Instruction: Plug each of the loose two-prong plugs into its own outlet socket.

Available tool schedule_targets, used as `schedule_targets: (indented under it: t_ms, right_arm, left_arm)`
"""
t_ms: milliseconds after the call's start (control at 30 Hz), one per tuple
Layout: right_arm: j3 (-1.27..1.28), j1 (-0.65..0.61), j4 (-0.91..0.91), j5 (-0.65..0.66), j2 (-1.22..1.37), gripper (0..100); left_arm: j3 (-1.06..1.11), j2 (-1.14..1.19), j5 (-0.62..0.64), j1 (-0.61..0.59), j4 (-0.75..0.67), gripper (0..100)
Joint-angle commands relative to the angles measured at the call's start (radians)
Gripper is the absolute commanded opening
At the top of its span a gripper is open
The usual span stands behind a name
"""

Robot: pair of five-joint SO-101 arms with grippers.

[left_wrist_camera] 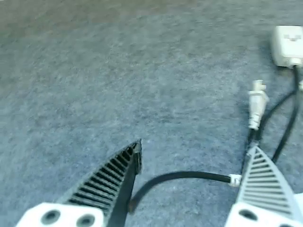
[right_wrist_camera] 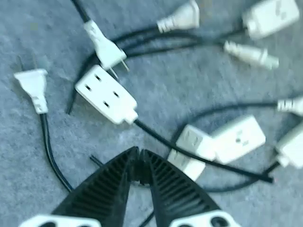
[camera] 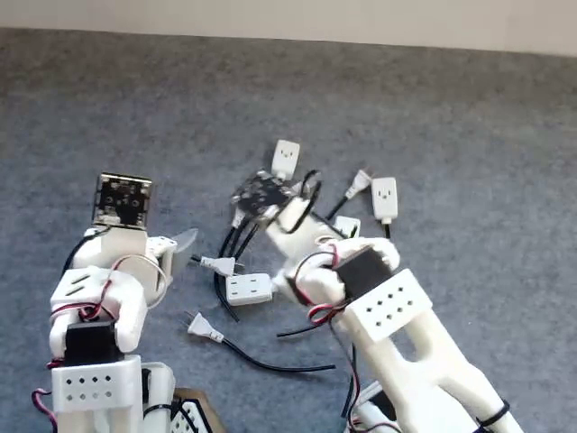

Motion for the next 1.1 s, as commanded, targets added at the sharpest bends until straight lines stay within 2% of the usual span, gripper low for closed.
schedule_targets:
  t_ms: [0, 100, 233, 300, 500, 633, 833, 1067]
  right_arm:
    - [0.027, 0.045, 0.033, 0.049, -0.024, 0.9]
    - [0.142, -0.031, -0.030, 0.129, -0.096, 0.9]
    - [0.246, -0.252, -0.073, 0.158, -0.163, 1.0]
    - [0.266, -0.337, -0.108, 0.157, -0.162, 1.8]
    - [0.269, -0.363, -0.292, 0.130, 0.018, 11.5]
    - [0.249, -0.389, -0.418, 0.127, 0.185, 12.1]
    - [0.104, -0.444, -0.417, 0.041, 0.326, 12.2]
    - [0.051, -0.549, -0.417, 0.020, 0.357, 12.4]
  left_arm:
    - [-0.045, 0.033, 0.018, -0.027, -0.023, 34]
    - [-0.093, 0.151, 0.068, -0.039, -0.026, 34]
    - [-0.262, 0.438, 0.081, -0.116, -0.014, 34]
    - [-0.390, 0.618, 0.091, -0.140, 0.046, 34]
    - [-0.886, 1.084, 0.058, -0.209, 0.307, 34]
    - [-1.171, 1.294, -0.011, -0.266, 0.427, 34]
    - [-1.417, 1.535, -0.046, -0.377, 0.451, 34]
    - [-1.527, 1.696, -0.080, -0.426, 0.450, 34]
